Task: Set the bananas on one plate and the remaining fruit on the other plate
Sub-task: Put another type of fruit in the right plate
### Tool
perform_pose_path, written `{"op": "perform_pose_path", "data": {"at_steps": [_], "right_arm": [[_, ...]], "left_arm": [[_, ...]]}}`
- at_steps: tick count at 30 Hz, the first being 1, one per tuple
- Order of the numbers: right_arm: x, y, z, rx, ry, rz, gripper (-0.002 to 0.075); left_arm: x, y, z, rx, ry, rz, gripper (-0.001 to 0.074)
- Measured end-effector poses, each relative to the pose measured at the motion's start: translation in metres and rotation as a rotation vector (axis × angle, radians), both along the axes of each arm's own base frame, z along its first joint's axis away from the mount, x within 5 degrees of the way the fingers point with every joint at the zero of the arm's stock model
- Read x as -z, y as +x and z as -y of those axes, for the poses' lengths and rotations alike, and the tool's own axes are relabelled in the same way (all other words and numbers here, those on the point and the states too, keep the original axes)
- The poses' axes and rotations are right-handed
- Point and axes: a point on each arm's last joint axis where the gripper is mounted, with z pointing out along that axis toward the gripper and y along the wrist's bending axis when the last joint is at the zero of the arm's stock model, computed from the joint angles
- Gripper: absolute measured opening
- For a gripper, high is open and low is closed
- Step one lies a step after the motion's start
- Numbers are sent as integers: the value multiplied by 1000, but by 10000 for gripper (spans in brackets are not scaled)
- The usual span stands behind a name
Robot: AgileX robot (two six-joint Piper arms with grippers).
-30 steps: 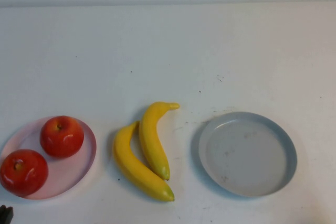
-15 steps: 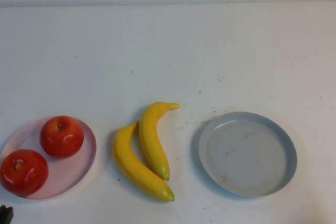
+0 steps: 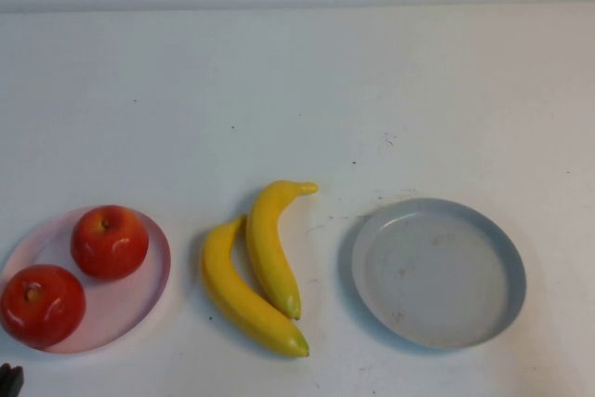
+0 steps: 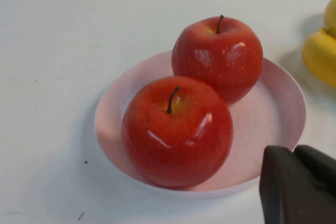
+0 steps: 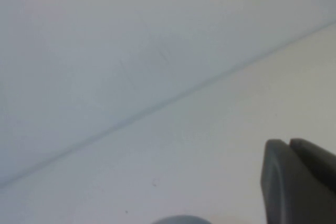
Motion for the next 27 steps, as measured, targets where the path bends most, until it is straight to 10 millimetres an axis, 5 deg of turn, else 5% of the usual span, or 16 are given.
{"op": "perform_pose_path", "data": {"at_steps": [7,14,27], "right_arm": [[-5,-2,-4,-45,111,-35,-17],[-43,4,-22,-234,76,-324,-17],[-87,86,-40,-443,-108,-845,-17]], "left_arm": [[0,0,0,0,0,0,2],[0,0,0,0,0,0,2],[0,0,0,0,0,0,2]]}}
